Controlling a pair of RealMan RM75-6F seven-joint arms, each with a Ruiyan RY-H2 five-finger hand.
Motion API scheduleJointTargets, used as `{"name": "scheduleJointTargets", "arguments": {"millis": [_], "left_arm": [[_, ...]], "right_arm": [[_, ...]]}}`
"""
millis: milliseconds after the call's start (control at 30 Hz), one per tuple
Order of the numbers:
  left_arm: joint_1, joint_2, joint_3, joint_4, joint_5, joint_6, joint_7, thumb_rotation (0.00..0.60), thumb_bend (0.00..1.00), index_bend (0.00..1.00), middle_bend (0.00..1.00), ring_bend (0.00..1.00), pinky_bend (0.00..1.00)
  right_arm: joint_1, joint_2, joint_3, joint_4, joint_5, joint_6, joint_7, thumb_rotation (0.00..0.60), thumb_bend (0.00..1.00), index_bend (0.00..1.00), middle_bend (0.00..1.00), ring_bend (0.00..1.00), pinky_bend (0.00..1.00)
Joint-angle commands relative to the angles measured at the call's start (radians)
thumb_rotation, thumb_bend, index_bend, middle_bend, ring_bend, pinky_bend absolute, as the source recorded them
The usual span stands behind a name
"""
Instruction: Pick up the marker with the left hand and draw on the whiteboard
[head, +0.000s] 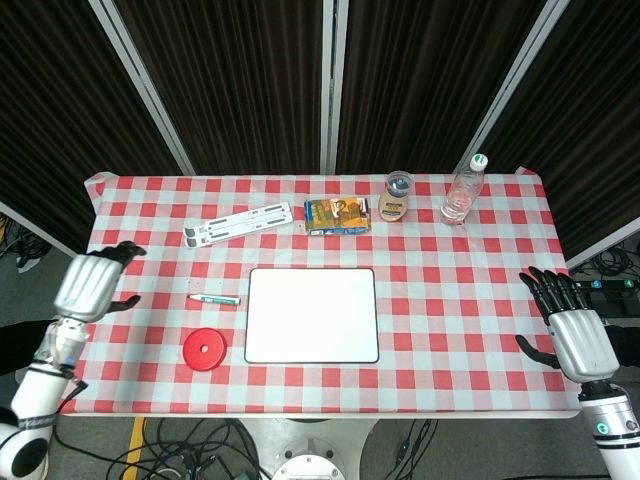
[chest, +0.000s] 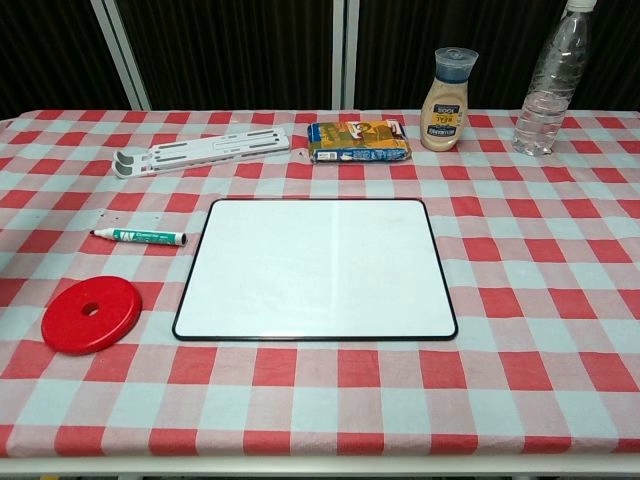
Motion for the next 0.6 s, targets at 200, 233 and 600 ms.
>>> {"name": "scheduleJointTargets", "arguments": {"millis": [200, 233, 600], "left_arm": [[-0.227, -0.217, -0.013, 0.073, -0.259, -0.263, 0.232, 0.6, 0.18, 0.41, 0.41, 0.69, 0.87], [-0.239, -0.235, -0.01, 0.078, -0.287, -0.264, 0.262, 0.6, 0.18, 0.41, 0.41, 0.69, 0.87], [-0.325, -0.411, 0.071, 0.12, -0.557, -0.144, 0.621, 0.6, 0.21, 0.42, 0.44, 0.7, 0.89]], "right_arm": [[-0.003, 0.003, -0.004, 0.017, 0.011, -0.006, 0.022, 0.6, 0.17, 0.0, 0.03, 0.0, 0.0], [-0.004, 0.003, -0.004, 0.02, 0.012, -0.006, 0.025, 0.6, 0.17, 0.0, 0.03, 0.0, 0.0], [-0.014, -0.009, -0.015, 0.061, 0.013, -0.003, 0.075, 0.6, 0.17, 0.0, 0.03, 0.0, 0.0]]}}
